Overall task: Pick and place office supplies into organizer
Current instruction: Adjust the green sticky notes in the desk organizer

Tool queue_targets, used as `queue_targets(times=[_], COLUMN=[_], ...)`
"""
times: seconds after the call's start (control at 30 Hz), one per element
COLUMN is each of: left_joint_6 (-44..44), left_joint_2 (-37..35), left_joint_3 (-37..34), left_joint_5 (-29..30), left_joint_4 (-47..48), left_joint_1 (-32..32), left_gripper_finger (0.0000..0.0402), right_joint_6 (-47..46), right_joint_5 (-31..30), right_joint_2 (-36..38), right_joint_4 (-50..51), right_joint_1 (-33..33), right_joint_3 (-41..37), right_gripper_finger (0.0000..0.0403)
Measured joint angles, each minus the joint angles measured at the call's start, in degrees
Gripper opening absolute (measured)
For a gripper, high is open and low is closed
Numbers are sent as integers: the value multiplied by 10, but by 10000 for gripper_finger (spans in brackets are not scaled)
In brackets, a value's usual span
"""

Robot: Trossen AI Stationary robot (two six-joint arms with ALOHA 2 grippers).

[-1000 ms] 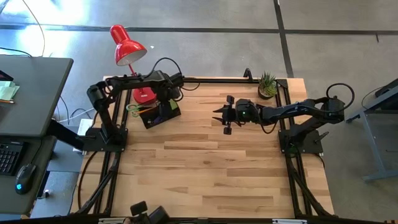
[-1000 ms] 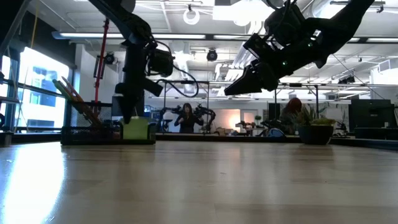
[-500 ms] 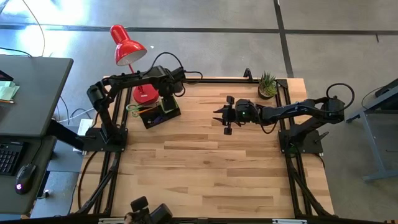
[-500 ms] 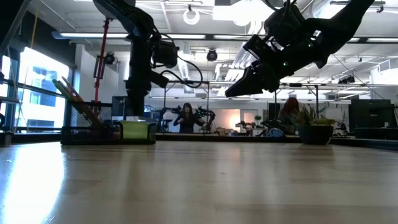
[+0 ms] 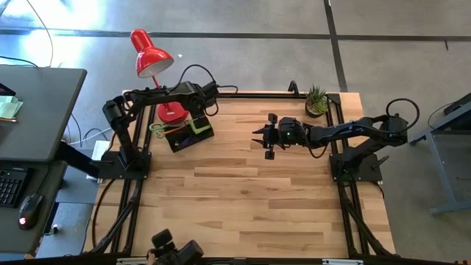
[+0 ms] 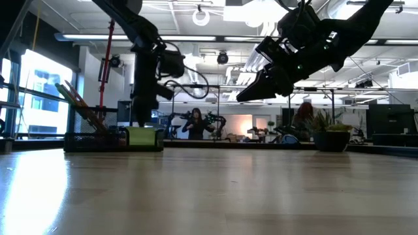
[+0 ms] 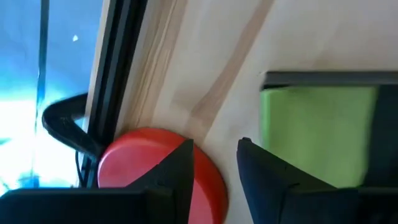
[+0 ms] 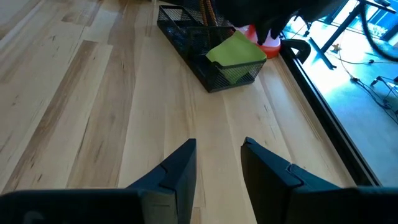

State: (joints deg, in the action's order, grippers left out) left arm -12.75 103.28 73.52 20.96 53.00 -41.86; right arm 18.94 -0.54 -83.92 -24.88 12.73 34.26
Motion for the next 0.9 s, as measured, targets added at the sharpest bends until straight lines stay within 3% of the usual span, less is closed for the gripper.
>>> queue_targets(times=[0.13, 0.33, 0.4, 0.57, 0.67, 0.9], left_joint_6=[-3, -30, -30, -18, -18, -15], left_joint_2=[0, -1, 0, 0, 0, 0], left_joint_3=[-20, -20, -21, -21, -20, 6], left_joint_5=[-1, -111, -108, -27, -9, -46], left_joint_4=[-4, 3, 2, 4, 7, 17], left_joint_1=[-2, -1, 1, 3, 2, 14], left_gripper_finger=[99, 90, 88, 85, 85, 85], right_joint_6=[1, 0, 0, 0, 0, 1], right_joint_5=[0, 0, 0, 0, 0, 0], right_joint_2=[0, 0, 0, 0, 0, 0], right_joint_4=[0, 0, 0, 0, 0, 0], right_joint_1=[0, 0, 0, 0, 0, 0], right_joint_3=[0, 0, 0, 0, 0, 0], right_gripper_finger=[117, 117, 117, 117, 117, 117])
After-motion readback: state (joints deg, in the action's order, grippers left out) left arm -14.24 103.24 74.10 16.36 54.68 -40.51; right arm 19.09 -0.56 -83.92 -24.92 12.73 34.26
